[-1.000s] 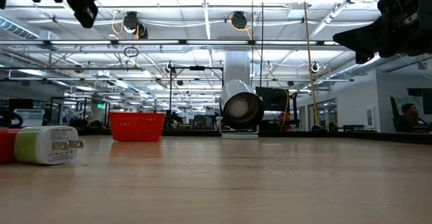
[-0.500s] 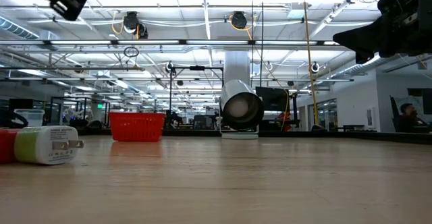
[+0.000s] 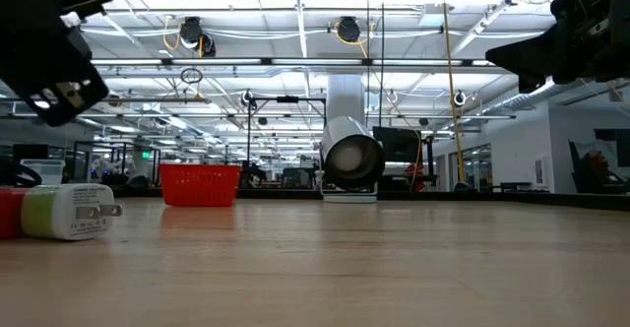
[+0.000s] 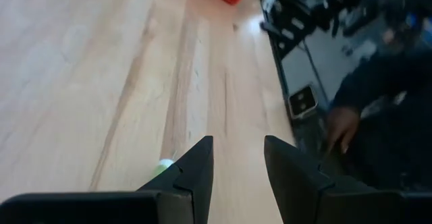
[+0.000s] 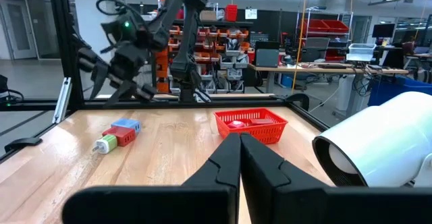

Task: Pick & Place Office items
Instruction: Put the green charger adapter into the top red bin

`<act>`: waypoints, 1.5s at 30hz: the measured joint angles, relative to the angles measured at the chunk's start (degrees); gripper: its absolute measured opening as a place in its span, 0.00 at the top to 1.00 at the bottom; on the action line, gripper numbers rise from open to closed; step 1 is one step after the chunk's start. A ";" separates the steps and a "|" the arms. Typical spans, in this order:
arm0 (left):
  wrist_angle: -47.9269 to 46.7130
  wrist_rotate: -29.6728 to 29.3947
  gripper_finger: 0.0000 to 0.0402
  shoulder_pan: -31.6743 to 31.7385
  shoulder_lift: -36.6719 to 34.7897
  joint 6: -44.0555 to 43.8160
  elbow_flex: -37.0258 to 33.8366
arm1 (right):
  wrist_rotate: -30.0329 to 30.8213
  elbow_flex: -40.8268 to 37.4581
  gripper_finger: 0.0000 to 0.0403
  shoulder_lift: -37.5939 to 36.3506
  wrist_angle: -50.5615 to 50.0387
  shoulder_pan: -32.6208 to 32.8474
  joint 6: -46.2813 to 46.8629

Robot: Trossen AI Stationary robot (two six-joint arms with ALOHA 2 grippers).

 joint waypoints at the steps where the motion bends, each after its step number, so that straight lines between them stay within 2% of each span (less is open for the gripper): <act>1: 1.22 0.77 0.67 0.22 1.25 2.76 0.08 | 0.00 0.00 1.00 0.00 0.00 -0.01 -0.01; 4: -0.06 1.73 0.67 0.91 3.90 6.22 2.59 | 0.00 0.02 1.00 0.00 0.00 -0.01 -0.01; 10: -17.77 5.77 0.66 6.05 6.00 3.85 14.14 | 0.00 0.01 1.00 0.01 0.01 -0.01 -0.01; 14: -25.86 5.91 0.58 6.98 7.99 8.92 21.23 | 0.00 0.02 1.00 0.02 0.00 -0.01 -0.01; 17: -29.49 6.21 0.50 7.10 9.62 12.39 23.07 | 0.00 0.02 1.00 0.00 0.00 0.00 0.00; 20: -29.80 9.39 0.42 7.10 10.87 15.77 23.33 | 0.00 0.00 1.00 0.00 0.00 0.00 0.00; 24: -32.47 11.66 0.37 6.59 12.87 19.95 23.21 | 0.00 0.01 1.00 0.00 0.02 0.00 -0.01; 31: -33.32 11.44 0.39 5.56 17.49 26.57 23.15 | 0.00 0.01 1.00 0.02 0.07 -0.01 -0.01; 45: -33.39 10.64 0.49 5.70 24.56 26.36 23.19 | 0.00 0.02 1.00 0.00 0.02 0.01 -0.01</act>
